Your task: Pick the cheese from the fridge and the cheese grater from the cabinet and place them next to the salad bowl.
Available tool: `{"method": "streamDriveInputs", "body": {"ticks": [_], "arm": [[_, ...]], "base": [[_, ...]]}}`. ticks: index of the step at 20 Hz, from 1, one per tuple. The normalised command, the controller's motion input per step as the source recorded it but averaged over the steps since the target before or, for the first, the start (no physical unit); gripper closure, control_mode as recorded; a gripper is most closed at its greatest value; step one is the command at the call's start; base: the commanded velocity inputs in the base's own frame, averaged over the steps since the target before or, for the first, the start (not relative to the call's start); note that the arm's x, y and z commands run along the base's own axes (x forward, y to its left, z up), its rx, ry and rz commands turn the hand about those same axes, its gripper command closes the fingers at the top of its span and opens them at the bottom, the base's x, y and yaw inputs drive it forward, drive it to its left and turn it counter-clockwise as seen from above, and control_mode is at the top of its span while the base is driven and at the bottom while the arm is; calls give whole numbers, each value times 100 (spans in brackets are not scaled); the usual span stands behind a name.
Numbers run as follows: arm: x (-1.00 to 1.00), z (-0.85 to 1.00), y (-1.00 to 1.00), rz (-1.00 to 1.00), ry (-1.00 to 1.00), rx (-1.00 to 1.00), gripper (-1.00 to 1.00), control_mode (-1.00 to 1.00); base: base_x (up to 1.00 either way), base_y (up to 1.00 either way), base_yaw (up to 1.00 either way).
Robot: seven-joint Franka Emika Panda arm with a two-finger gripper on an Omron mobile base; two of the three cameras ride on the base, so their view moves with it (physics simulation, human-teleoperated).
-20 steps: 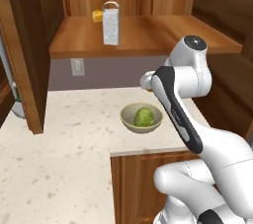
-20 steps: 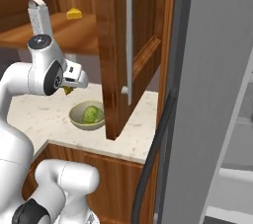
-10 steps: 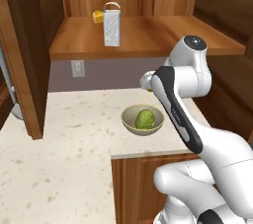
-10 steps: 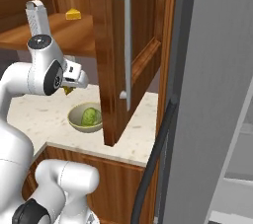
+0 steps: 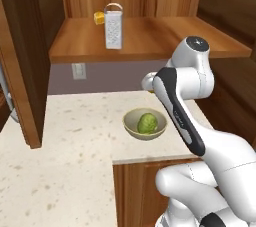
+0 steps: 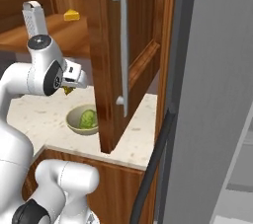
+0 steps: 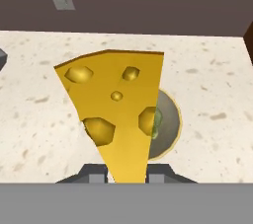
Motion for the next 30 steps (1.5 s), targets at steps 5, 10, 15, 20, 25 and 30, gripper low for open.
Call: {"method": "streamDriveInputs", "body": {"ticks": [5,10,15,20,25,30], "arm": [[0,0,0,0,0,0,100,100],[-1,0,0,0,0,0,100,-100],[-18,-13,22,13,-8,0,100,-100],[-4,-33,63,30,-6,0,100,-100],[3,-36,76,24,-1,-1,100,-100],[6,-26,45,5,4,-12,100,-100]], "base": [[29,0,0],[0,0,0],[0,0,0],[0,0,0],[0,0,0],[0,0,0]]}}
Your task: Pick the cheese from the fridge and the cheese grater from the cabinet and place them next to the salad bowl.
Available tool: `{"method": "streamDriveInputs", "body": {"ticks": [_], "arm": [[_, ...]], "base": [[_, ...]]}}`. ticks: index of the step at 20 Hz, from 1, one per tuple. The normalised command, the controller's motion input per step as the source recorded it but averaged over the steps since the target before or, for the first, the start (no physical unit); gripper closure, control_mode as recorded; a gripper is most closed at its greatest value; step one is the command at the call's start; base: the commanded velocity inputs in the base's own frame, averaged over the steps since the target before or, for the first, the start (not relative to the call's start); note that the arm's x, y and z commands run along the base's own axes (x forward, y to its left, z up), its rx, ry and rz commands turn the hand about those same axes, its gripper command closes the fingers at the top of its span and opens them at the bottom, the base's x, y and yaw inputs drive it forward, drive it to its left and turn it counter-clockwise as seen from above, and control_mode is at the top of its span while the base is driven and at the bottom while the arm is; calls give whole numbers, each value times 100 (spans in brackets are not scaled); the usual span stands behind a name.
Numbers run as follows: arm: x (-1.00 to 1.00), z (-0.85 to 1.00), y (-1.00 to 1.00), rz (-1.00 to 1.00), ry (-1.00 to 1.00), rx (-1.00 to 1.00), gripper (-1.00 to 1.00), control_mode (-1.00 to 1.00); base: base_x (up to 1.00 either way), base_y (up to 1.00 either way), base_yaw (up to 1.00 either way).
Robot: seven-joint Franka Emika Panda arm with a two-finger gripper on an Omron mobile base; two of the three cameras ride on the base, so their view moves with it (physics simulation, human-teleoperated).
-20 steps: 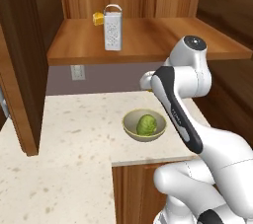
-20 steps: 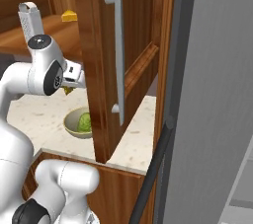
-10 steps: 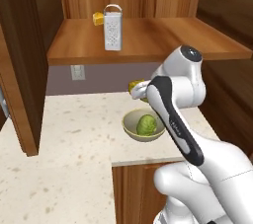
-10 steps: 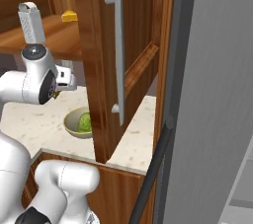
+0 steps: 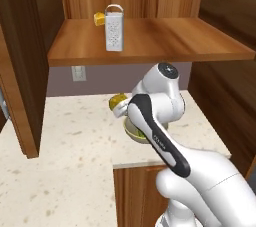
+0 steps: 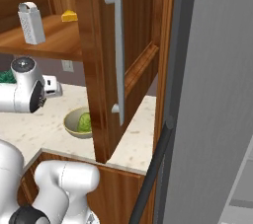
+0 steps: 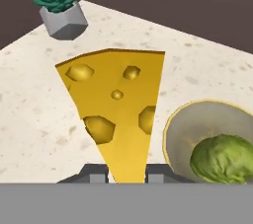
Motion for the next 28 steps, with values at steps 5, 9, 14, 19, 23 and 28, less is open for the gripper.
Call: {"method": "streamDriveInputs", "body": {"ticks": [5,9,14,19,23,28], "arm": [[-5,-34,5,0,9,-15,100,-100],[-2,-37,-5,0,6,-9,100,-100],[-5,-29,-6,0,13,-5,100,-100],[0,-44,-12,0,13,-5,100,-100],[2,-44,-2,0,2,0,100,-100],[-3,-43,-1,0,0,-2,100,-100]], "base": [[0,0,0],[0,0,0],[0,0,0],[0,0,0],[0,0,0],[0,0,0]]}}
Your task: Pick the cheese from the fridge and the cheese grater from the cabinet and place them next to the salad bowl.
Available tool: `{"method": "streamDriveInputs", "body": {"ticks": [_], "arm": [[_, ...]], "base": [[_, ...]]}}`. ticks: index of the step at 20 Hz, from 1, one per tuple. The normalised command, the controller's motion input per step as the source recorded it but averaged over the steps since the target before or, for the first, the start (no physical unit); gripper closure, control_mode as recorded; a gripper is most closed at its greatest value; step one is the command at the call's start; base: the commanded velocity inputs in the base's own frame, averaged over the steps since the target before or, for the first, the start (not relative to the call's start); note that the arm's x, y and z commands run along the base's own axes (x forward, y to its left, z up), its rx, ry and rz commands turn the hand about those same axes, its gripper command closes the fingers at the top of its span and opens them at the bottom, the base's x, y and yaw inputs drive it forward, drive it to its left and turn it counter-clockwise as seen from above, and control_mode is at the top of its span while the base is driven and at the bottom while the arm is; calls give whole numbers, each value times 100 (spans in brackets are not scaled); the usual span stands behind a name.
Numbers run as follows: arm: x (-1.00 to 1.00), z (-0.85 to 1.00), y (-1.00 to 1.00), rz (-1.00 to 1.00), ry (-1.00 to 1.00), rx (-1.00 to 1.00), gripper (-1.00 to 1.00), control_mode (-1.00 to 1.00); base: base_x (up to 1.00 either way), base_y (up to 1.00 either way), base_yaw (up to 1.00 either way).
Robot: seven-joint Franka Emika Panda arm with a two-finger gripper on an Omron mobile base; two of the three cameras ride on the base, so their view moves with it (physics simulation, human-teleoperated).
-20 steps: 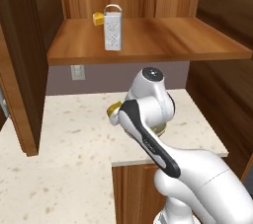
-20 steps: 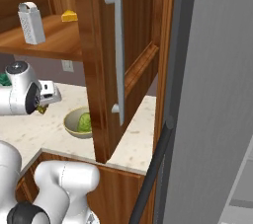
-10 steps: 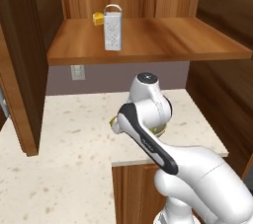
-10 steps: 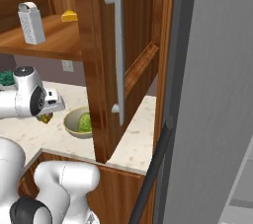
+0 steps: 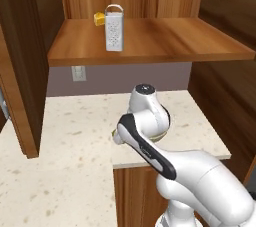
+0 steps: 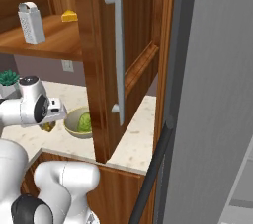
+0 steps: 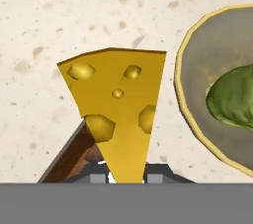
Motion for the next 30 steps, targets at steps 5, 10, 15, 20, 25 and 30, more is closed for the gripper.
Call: {"method": "streamDriveInputs", "body": {"ticks": [5,10,15,20,25,30], "arm": [[3,-39,-12,0,0,-6,100,-100],[6,-42,-11,0,0,-2,100,-100],[23,-40,-4,0,1,0,100,-100],[20,-33,0,0,0,0,100,-100],[19,-24,0,0,0,0,100,-100],[12,-19,0,0,2,0,100,-100]], "base": [[0,0,0],[0,0,0],[0,0,0],[0,0,0],[0,0,0],[0,0,0]]}}
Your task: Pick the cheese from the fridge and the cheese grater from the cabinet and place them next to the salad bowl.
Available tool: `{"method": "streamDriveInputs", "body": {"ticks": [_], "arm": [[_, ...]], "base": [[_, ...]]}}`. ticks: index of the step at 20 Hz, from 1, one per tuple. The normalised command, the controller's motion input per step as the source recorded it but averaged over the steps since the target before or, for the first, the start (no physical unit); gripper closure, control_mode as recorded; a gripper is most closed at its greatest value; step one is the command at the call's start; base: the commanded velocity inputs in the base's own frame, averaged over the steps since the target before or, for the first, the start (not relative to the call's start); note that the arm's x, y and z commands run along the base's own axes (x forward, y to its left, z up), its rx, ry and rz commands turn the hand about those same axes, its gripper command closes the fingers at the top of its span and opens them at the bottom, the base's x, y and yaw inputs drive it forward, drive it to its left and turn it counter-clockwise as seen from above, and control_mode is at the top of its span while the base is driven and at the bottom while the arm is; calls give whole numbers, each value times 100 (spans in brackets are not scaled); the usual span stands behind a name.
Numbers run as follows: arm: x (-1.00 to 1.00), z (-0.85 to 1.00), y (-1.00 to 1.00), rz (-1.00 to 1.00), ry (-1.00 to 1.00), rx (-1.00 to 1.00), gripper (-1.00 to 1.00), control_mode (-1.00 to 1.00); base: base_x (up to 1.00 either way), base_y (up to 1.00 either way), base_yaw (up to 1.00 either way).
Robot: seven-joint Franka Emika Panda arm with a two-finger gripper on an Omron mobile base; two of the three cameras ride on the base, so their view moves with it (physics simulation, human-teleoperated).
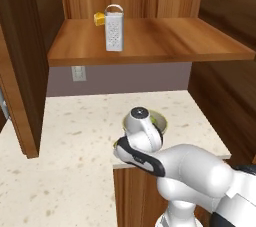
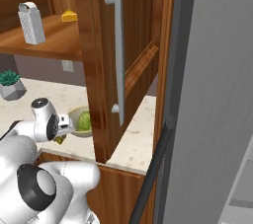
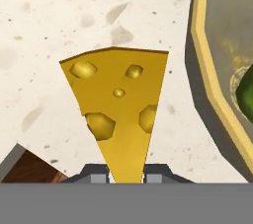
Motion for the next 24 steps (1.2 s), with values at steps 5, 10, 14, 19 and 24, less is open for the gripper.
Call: {"method": "streamDriveInputs", "body": {"ticks": [5,10,14,19,24], "arm": [[-1,-24,-7,0,7,0,100,-100],[-3,-23,-16,0,3,0,100,-100],[0,-14,-17,0,0,0,-100,-100],[0,-11,-20,0,0,0,-100,-100],[0,-6,-9,0,0,0,-100,-100]], "base": [[0,0,0],[0,0,0],[0,0,0],[0,0,0],[0,0,0]]}}
